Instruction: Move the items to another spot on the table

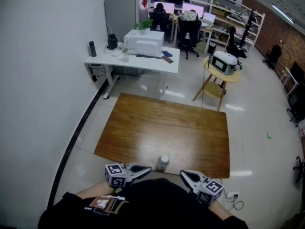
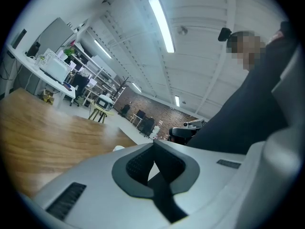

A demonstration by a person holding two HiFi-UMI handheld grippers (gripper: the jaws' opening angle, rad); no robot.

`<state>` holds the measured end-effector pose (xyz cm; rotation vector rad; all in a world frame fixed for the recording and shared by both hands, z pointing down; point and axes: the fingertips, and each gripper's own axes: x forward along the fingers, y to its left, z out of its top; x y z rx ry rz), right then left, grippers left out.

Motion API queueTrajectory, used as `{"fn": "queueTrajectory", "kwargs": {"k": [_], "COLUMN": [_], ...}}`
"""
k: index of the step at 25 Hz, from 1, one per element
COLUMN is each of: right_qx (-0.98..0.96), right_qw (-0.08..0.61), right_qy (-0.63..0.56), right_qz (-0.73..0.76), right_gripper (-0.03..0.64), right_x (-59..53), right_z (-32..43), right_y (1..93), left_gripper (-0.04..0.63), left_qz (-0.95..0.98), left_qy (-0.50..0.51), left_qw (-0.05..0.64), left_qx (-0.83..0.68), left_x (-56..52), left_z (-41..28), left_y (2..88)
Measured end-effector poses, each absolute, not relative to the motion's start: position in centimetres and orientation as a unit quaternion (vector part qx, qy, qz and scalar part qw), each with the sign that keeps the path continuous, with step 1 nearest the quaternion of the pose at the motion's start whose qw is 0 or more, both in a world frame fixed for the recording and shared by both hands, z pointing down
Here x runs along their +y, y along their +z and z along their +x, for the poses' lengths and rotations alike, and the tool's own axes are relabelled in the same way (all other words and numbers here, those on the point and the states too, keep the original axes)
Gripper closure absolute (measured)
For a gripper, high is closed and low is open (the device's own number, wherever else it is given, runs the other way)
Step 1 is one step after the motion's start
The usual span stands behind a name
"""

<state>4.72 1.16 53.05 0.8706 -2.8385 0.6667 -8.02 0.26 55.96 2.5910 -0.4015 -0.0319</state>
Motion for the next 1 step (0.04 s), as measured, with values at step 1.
{"fn": "queueTrajectory", "kwargs": {"k": [1], "right_qx": [-0.932], "right_qw": [0.049], "right_qy": [0.219], "right_qz": [0.286], "right_gripper": [0.63], "right_x": [1.18], "right_z": [4.71], "right_y": [53.08], "left_gripper": [0.603], "left_qz": [0.955], "left_qy": [-0.012], "left_qw": [0.258], "left_qx": [-0.148], "left_x": [0.27], "left_z": [-8.02], "left_y": [56.02]}}
